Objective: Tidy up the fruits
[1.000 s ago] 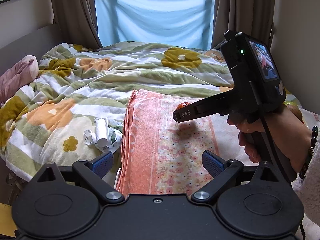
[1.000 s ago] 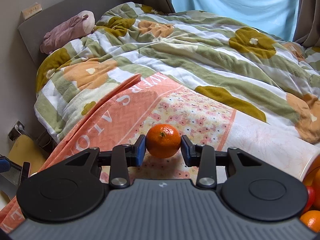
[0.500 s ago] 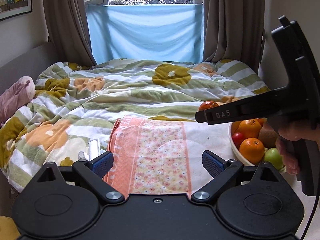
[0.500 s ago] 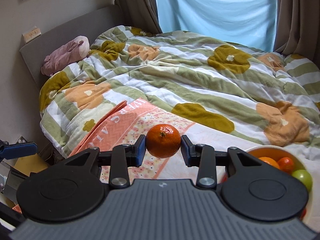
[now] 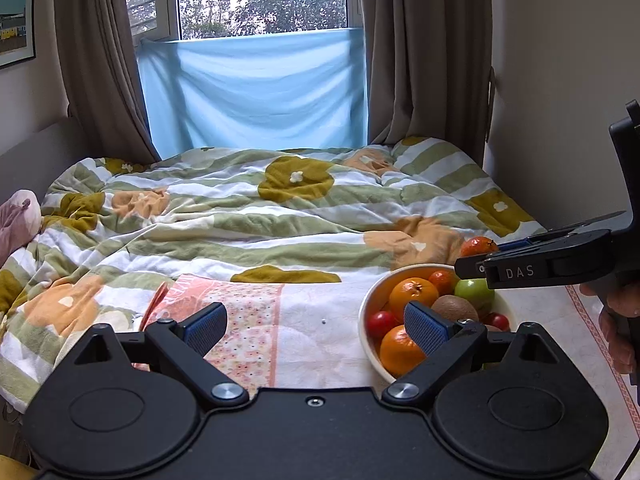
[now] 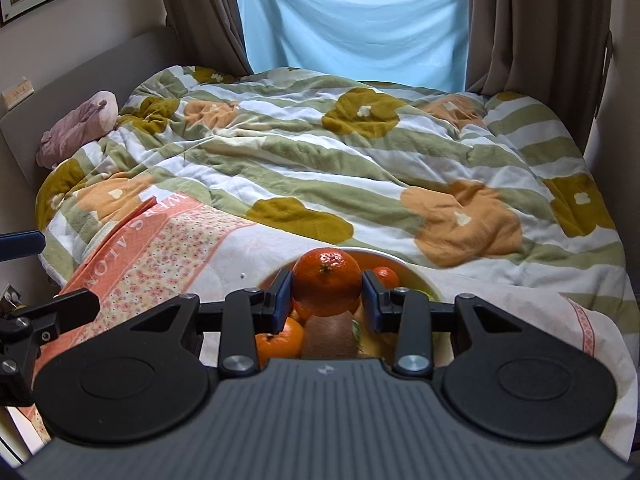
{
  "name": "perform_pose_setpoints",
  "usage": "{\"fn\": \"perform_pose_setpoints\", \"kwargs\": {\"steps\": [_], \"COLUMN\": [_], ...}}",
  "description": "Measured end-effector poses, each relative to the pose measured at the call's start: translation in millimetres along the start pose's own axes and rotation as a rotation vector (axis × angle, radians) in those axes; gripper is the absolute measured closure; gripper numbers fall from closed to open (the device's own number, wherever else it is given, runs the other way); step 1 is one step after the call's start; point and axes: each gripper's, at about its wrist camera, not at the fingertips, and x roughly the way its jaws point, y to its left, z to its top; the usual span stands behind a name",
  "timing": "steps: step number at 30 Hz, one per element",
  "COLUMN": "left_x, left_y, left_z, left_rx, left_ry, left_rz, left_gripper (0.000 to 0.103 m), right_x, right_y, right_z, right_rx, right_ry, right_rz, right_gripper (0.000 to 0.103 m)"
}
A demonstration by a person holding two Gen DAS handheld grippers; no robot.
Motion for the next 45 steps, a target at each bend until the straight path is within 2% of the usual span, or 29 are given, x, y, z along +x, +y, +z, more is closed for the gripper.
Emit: {"fn": "perform_pose_setpoints", "kwargs": {"steps": [7,16,18,20,22,28,34,45], "left_x": [6,11,10,9,6,-6,-30,-113], "left_y": [-32,-50,-52,-54,-54,-56,-61,-71], "left_z": [-3,-9,-10,-10,-10,-11,-8,-14], "left_rx": [0.005,-0.016,-0.017,-0.024,-0.034,-0.038,-0.016,0.02], "left_ry": [0.015,0.039,0.041,0.042,0.041,0.035,-0.001,-0.073], "left_rz": [0.013,0.06,0.073,0.085,0.093,0.098,0.061,-0.042], "left_gripper": [0.005,0.005,0.005,0.005,0.005,0.005,0.005,0.005], "right_x": [6,30,29,28,26,12,-32,-170], "right_y": [-37,-54,-56,-60,-63,-63,-52,-16], "right_z": [-21,-39,-39,-37,-36,-33,-28,-50], "right_rx": [0.013,0.03,0.049,0.076,0.098,0.106,0.109,0.194], "right_ry": [0.047,0.107,0.079,0.067,0.062,0.054,0.006,-0.105], "right_rz": [0.004,0.062,0.059,0.075,0.089,0.09,0.041,-0.114], "right_gripper": [0.051,0.05,0.038,0.01,0.001,0.0,0.0,0.0]}}
